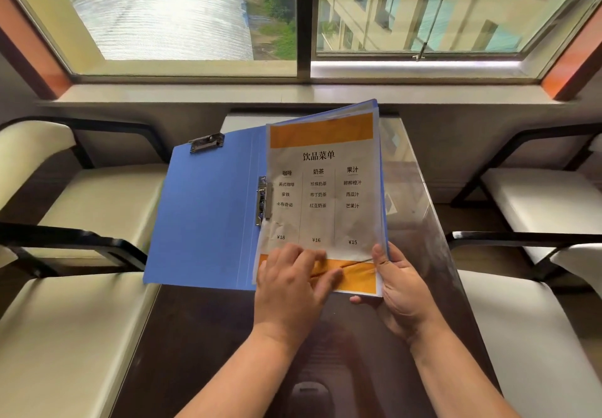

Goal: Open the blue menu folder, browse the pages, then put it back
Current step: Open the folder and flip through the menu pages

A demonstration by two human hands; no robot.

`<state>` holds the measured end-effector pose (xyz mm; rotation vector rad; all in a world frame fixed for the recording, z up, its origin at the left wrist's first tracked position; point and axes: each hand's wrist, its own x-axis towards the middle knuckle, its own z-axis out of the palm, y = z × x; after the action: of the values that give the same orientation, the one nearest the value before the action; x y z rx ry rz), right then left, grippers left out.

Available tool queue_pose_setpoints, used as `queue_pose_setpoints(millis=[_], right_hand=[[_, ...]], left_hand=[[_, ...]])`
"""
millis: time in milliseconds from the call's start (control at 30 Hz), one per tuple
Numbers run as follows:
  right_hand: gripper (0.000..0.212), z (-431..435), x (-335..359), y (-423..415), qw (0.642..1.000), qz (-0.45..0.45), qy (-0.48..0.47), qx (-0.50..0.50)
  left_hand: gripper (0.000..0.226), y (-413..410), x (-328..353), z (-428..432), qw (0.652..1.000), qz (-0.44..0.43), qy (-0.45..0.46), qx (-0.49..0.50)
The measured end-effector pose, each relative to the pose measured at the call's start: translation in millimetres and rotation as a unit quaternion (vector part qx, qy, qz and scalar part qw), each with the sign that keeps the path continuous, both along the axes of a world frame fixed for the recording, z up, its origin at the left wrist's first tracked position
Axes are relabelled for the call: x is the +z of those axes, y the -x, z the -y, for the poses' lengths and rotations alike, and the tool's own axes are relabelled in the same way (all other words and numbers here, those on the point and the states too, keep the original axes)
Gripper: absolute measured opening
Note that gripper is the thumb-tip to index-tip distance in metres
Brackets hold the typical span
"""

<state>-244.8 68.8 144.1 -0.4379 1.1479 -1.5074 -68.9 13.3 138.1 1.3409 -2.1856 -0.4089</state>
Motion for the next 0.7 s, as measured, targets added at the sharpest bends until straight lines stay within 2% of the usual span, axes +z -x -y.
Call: queue_pose_setpoints(millis=[100,233,333,500,700], right_hand=[[0.026,0.3,2.6,1.4,1.0,0.004,0.007,0.003],[0.027,1.0,4.5,2.7,1.0,0.021,0.018,0.006],[0.027,2.7,4.5,1.2,1.0,0.016,0.023,0.005],[0.025,3.6,4.8,0.3,1.0,0.017,0.022,-0.006],[0.025,5.1,7.5,3.0,1.0,0.009,0.018,-0.006]], left_hand=[[0.069,3.9,3.6,-2.5,1.0,-0.001,-0.013,0.017],[0.052,4.8,10.7,1.7,0.999,-0.032,-0.036,0.018],[0.034,6.0,14.0,4.4,1.0,-0.029,0.011,-0.004],[0.03,3.1,12.1,8.1,0.996,-0.059,0.064,-0.012],[0.028,-0.7,12.6,7.0,0.996,-0.085,0.025,-0.016]])
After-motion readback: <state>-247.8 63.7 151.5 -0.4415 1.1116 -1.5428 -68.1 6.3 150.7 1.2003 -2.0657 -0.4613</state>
